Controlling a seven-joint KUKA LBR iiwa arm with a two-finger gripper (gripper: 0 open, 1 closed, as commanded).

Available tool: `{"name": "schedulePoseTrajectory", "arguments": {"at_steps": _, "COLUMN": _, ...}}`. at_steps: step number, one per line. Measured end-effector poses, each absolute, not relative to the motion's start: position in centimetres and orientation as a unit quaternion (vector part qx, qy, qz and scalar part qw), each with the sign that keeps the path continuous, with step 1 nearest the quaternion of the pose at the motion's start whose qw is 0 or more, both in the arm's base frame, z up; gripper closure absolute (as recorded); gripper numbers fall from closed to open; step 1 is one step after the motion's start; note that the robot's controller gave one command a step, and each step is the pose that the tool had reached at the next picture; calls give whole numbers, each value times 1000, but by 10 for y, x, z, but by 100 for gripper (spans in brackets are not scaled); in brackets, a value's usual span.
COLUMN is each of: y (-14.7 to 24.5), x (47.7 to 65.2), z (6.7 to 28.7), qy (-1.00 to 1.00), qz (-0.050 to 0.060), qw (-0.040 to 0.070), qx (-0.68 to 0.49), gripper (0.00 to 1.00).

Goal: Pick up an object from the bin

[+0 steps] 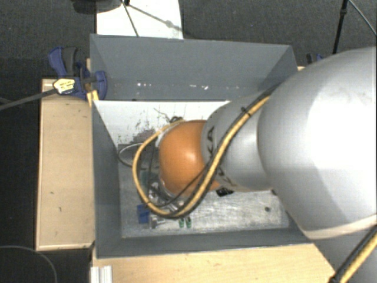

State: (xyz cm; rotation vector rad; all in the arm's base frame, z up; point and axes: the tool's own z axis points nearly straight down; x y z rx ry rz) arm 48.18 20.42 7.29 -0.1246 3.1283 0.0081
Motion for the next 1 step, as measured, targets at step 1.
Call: {"name": "schedulePoseTrajectory", "arguments": {"at_steps": 1, "y": 209, "x": 488, "z": 234, "qy": 996, "qz": 2, "qw": 5, "qx": -89, "gripper": 100}}
